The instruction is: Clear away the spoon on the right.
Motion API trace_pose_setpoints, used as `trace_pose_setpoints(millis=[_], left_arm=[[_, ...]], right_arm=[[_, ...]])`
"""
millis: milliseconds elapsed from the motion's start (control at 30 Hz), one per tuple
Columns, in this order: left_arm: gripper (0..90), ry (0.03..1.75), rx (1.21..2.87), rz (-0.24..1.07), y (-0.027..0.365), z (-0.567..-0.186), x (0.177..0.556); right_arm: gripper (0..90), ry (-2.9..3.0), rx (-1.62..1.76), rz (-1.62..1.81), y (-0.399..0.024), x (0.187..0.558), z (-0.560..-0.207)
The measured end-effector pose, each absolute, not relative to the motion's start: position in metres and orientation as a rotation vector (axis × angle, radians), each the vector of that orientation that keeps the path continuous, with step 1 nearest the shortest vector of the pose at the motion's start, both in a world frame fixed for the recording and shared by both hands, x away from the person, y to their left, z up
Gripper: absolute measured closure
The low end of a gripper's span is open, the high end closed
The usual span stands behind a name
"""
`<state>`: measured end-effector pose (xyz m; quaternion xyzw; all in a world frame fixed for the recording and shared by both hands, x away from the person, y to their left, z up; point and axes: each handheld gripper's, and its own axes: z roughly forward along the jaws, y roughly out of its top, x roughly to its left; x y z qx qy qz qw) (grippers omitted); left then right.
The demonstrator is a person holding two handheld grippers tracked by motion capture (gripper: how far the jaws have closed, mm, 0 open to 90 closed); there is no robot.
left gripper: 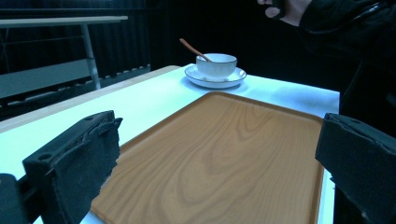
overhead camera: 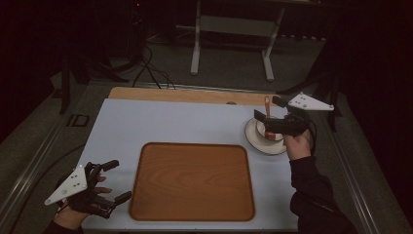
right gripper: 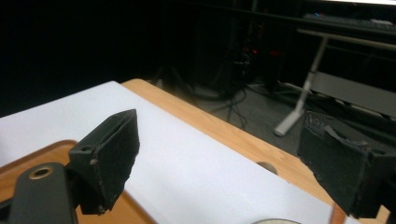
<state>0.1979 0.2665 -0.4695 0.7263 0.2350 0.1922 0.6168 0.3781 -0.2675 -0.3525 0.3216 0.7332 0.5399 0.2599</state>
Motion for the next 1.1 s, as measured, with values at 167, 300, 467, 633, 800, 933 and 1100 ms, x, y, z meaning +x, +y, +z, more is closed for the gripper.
trace_pose_setpoints(millis=[167, 300, 467, 633, 800, 933, 1100], left_arm=[[0.0, 0.541, 1.671, 0.436, 0.267, -0.47, 0.198], [0.0, 0.542, 1.673, 0.435, 0.267, -0.47, 0.198], [0.0, 0.54, 1.674, 0.433, 0.266, -0.471, 0.198], [0.0, 0.541, 1.673, 0.43, 0.266, -0.471, 0.198], [0.0, 0.538, 1.678, 0.426, 0.266, -0.471, 0.198], [0.0, 0.541, 1.678, 0.422, 0.266, -0.471, 0.198], [0.0, 0.543, 1.677, 0.42, 0.266, -0.471, 0.198]], right_arm=[[11.2, 1.984, 0.952, 1.438, -0.272, 0.397, -0.358], [11.2, 1.988, 0.985, 1.414, -0.274, 0.408, -0.362], [10.8, 1.963, 1.071, 1.366, -0.278, 0.423, -0.373], [10.8, 1.941, 1.111, 1.285, -0.28, 0.435, -0.383], [12.2, 1.941, 1.174, 1.259, -0.284, 0.446, -0.39], [14.0, 1.947, 1.219, 1.232, -0.286, 0.456, -0.395], [15.4, 1.955, 1.289, 1.197, -0.289, 0.47, -0.403]])
